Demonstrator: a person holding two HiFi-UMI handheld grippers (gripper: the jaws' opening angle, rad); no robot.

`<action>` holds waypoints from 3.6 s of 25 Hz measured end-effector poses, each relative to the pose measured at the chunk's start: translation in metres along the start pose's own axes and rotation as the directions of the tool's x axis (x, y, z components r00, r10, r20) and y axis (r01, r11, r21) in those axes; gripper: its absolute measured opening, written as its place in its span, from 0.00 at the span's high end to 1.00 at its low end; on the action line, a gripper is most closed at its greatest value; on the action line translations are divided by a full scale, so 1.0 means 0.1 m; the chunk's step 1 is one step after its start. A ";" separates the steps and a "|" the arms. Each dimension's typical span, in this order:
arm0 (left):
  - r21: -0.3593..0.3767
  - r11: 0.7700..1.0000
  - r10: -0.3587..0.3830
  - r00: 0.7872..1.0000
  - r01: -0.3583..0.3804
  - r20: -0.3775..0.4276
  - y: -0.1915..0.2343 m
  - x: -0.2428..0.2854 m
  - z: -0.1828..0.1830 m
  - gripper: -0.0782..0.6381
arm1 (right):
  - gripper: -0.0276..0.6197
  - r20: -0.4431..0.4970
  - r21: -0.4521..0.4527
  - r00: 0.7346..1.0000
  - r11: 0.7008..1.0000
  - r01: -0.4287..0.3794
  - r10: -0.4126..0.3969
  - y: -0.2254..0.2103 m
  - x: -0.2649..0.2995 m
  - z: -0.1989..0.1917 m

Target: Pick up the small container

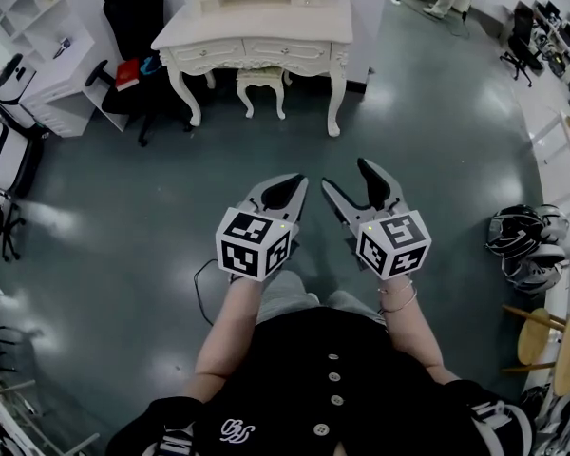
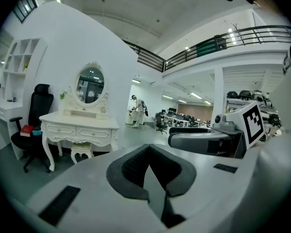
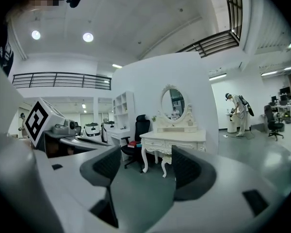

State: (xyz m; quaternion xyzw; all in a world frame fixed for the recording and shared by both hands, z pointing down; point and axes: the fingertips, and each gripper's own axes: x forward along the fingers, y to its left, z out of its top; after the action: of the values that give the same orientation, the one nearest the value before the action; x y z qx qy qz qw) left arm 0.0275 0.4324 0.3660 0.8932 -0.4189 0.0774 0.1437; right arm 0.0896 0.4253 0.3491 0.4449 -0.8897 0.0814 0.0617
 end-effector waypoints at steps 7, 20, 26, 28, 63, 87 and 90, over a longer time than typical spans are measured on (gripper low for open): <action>-0.024 1.000 -0.005 1.000 0.004 -0.031 0.08 0.14 -0.10 0.87 | 0.48 -0.006 0.020 0.999 0.999 0.036 -0.035 -0.18 0.07 -0.08; -0.005 0.999 -0.041 0.999 0.041 -0.024 0.92 0.79 0.29 0.87 | 0.42 -0.002 0.015 0.999 0.999 0.052 -0.052 -0.60 0.99 0.11; 0.028 0.997 -0.073 0.997 0.073 -0.010 1.39 1.11 0.64 0.87 | 0.42 0.034 0.029 0.995 0.995 0.091 -0.092 -0.85 1.47 0.35; 0.038 0.996 -0.084 0.996 0.085 -0.009 1.53 1.22 0.71 0.87 | 0.42 0.046 0.025 0.994 0.994 0.103 -0.104 -0.92 1.63 0.44; -0.095 0.995 -0.049 0.996 0.042 -0.076 2.77 2.25 0.79 0.87 | 0.42 -0.060 0.044 0.997 0.997 0.059 -0.056 -1.76 3.17 0.46; -0.085 0.996 -0.011 1.000 0.010 -0.019 3.45 3.57 1.62 0.87 | 0.42 -0.014 0.023 1.000 0.999 0.023 -0.022 -3.03 4.17 1.01; -0.089 0.996 -0.011 1.000 0.009 -0.022 3.47 3.61 1.62 0.87 | 0.42 -0.022 0.029 0.999 0.999 0.027 -0.026 -3.09 4.18 0.98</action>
State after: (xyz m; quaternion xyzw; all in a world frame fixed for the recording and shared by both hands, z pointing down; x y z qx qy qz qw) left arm -0.0068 -0.0931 0.3724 0.8871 -0.4160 0.0679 0.1882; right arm 0.0839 -0.1036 0.3569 0.4567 -0.8817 0.0984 0.0657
